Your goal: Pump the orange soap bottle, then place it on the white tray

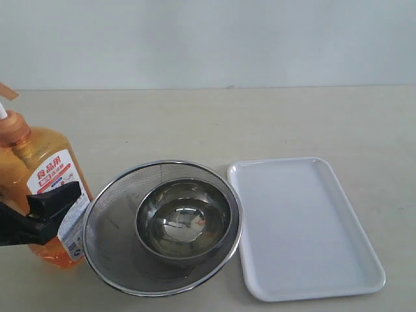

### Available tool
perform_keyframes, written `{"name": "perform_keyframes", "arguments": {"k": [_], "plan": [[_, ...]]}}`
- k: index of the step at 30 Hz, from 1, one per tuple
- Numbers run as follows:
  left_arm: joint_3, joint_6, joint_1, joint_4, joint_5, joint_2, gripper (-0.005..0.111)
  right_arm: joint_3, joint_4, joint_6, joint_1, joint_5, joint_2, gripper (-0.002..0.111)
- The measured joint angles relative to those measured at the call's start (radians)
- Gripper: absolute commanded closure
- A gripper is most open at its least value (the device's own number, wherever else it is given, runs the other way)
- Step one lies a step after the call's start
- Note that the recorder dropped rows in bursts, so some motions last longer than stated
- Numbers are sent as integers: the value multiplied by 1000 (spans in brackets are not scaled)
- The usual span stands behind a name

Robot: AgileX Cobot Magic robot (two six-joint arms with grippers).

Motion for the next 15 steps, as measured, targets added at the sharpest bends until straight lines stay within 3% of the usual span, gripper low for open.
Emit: {"name": "perform_keyframes", "arguments": {"k": [15], "plan": [[-22, 11, 0, -6, -2, 28, 27, 0, 0, 0, 0, 0, 0, 108]]}}
